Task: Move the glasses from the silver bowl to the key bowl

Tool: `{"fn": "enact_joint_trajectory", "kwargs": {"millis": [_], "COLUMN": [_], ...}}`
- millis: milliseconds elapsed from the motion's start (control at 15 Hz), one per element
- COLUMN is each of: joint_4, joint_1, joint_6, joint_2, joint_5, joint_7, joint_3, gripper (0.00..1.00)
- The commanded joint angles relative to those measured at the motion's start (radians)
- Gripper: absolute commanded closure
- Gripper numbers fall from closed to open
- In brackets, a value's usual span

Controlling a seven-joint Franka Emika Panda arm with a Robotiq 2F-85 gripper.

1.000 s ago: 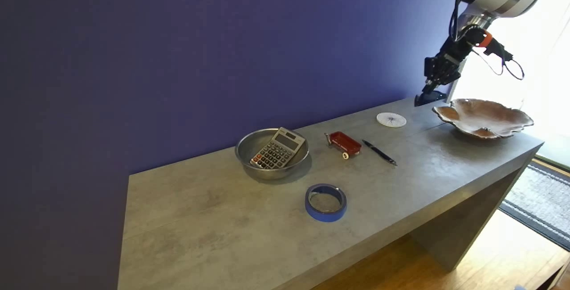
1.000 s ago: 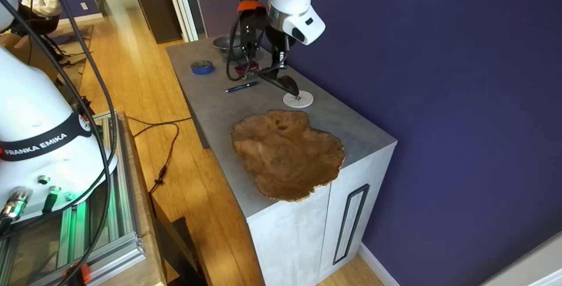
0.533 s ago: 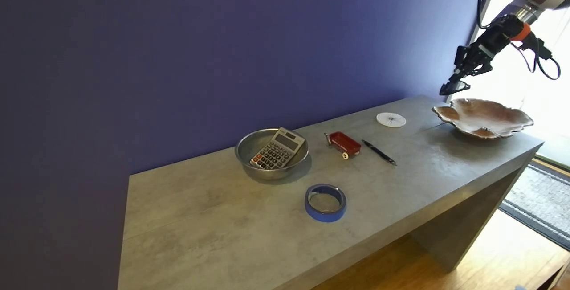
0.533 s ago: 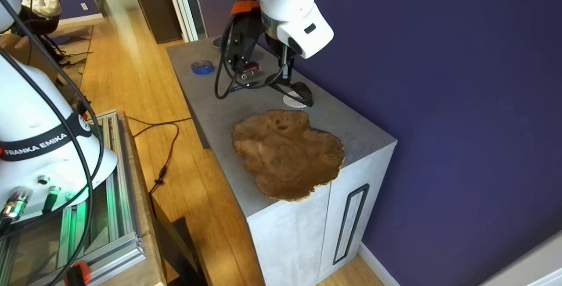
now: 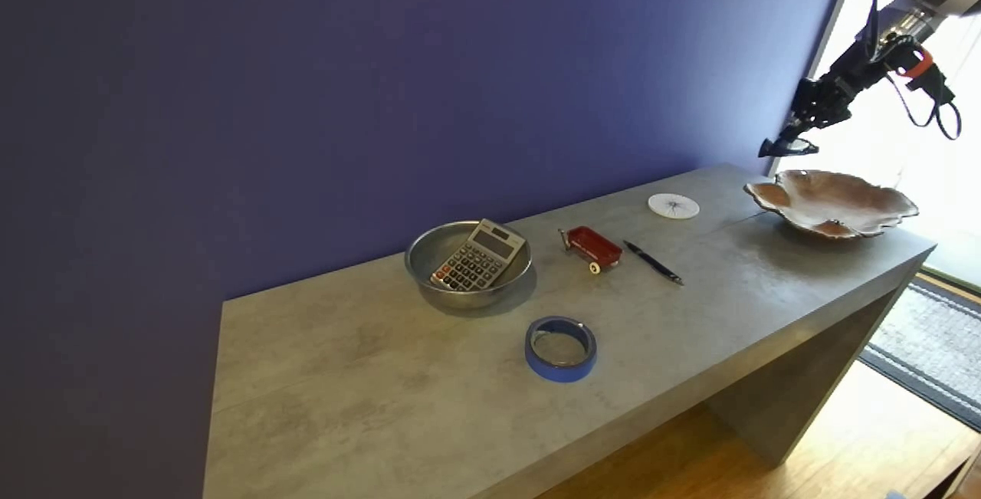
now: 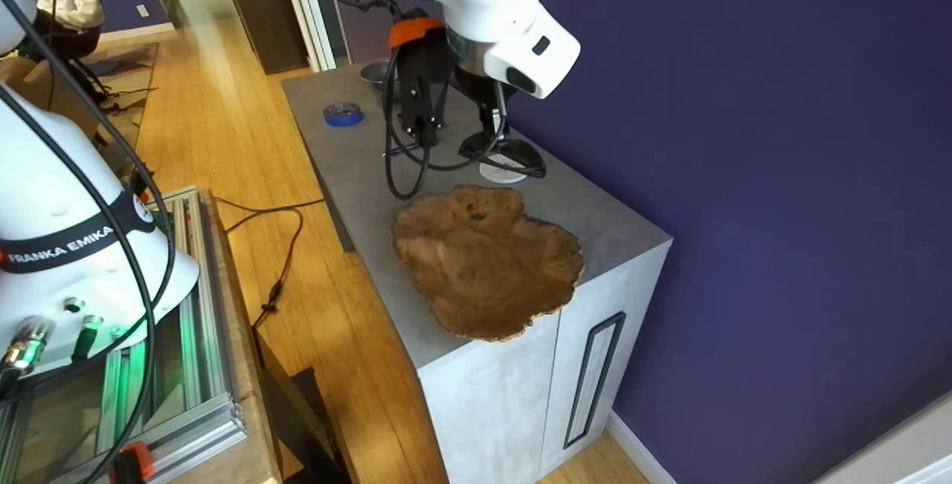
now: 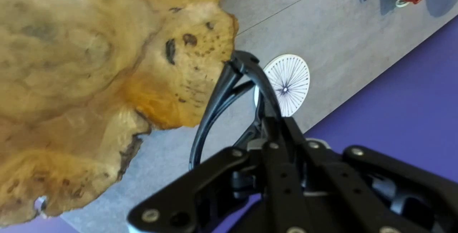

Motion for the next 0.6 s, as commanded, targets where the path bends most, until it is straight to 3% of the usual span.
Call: {"fn": "enact_joint_trajectory", "kwargs": {"millis": [0, 200, 333, 533], "joint_4": [-0.009, -0.007, -0.003, -0.004], "joint_1": [-0.055, -0.076, -0.081, -0.078], "joint_6": [-0.072, -0.158, -0.191, -0.082], "joint_2": [-0.058, -0.027, -0.003, 0.038], "joint_5": [0.060, 0.104, 0.093, 0.064], "joint_7": [-0.270, -0.488, -0.557, -0.585], "joint_3": [-0.061, -0.099, -0.119, -0.138], "gripper": [0.98, 0.98, 0.98, 0.98]}}
